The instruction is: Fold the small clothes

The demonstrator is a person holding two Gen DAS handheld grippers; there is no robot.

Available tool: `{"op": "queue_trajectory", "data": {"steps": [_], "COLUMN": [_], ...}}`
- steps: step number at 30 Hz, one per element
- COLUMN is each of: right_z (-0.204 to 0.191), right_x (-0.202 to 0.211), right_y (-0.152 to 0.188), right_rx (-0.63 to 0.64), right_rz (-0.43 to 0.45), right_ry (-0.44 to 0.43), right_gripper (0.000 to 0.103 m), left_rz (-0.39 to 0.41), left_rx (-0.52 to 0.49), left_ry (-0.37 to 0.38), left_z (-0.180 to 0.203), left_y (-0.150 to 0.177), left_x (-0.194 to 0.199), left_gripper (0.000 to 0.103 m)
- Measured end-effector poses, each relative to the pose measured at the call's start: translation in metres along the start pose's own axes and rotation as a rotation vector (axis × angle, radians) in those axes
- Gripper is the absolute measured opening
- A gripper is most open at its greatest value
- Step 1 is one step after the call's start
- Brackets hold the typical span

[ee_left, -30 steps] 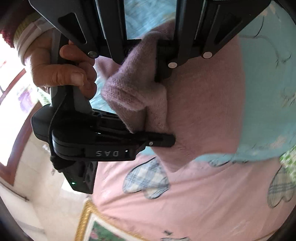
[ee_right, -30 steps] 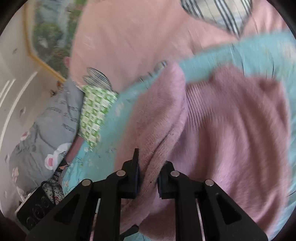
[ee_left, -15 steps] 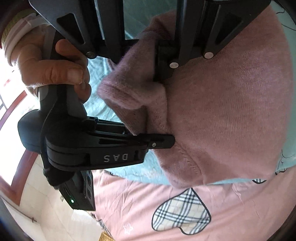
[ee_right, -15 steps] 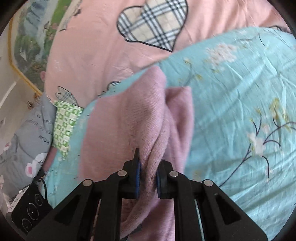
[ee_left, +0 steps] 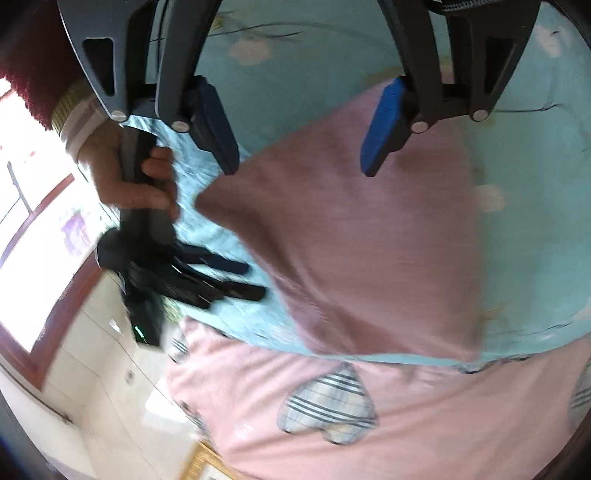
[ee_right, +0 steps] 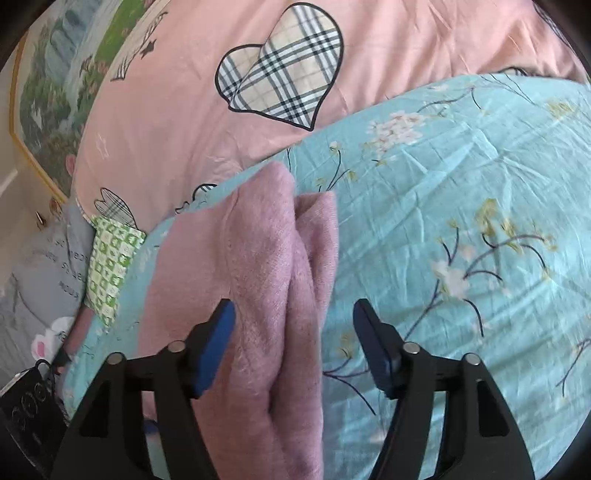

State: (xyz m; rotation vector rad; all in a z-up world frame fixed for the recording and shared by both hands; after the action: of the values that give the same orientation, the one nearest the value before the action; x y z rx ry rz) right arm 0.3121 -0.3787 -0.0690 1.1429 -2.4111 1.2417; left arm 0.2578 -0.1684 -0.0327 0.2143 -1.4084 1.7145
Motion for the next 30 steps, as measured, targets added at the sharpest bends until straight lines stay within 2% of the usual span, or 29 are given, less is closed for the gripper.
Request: {"op": "queue_trajectory", "data": {"steps": [1,5,10,12,14,16,18,20,21,22,25,30], "right_z": [0.001,0.000,-0.001,0.001,0.002,0.002,0.000,-0.003,-0.006,-0.007,-0.018,-0.068], "right_x": [-0.001,-0.014,-0.036,-0.042,-0.048,-0.053,-0.059,-0.064,-0.068,-0.070,-0.061,-0.037], "right_y": [0.001,0.006,0.009,0.010,0.011,0.011,0.012,0.015,0.018,0.021,0.023,0.033], "right_rx": [-0.005,-0.004,-0.014,-0.033,-0.052,-0.051,-0.051,-0.061,-0.090,-0.116,-0.099,-0.065], "right_rz": [-0.009,-0.050,-0.094,-0.111,-0.125,-0.133,-0.151,-0.174,-0.195,-0.205,-0.168,-0.137], "right_ry": [-0.012,-0.029,-0.044,-0.067,-0.083,-0.075,-0.087,-0.109,-0.140,-0.152,-0.119,-0.184], "right_gripper": [0.074,0.079,0.079,0.079,0.079,0.079,0.079,0.075,0.049,0.041,0.036,0.034], "left_rz": [0.001,-0.004,-0.047,-0.066,-0.086,-0.102,-0.124,-0.113,-0.101,-0.104,-0.073,-0.018], "left_rx": [0.027,0.164,0.281,0.312,0.358,0.377,0.386,0.383,0.363,0.355,0.341,0.315], "left_ry": [-0.011,-0.055,-0.042,-0.024,0.029,0.049,0.065,0.071,0.075,0.072,0.086,0.090], "left_z": [-0.010,-0.063,-0.103,-0.113,-0.118,-0.123,-0.127,-0.128,-0.126,-0.124,-0.120,-0.122], "left_y": [-0.001,-0.018,-0.032,-0.037,-0.042,-0.046,-0.043,-0.043,-0.045,-0.046,-0.050,-0.040], "left_x": [0.006,0.003,-0.020,-0.035,-0.052,-0.067,-0.084,-0.094,-0.093,-0.092,-0.080,-0.018], "left_gripper": [0.078,0.079,0.080,0.082,0.083,0.092,0.093,0.088,0.072,0.067,0.056,0.054]}}
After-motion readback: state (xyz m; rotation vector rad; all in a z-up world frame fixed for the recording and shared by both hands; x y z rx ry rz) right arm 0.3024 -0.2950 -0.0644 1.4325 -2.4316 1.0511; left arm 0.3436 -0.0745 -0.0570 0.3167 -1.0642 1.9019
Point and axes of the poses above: each gripper's, at about its wrist camera, not at the fingertips, and x roughly against the way its jaws point, z to its right, y to its underside, the point moved 6 cm from there along -x, roughly the way its jaws point, and after that the axes turned 4 degrees about z, right-handed, at the moved point
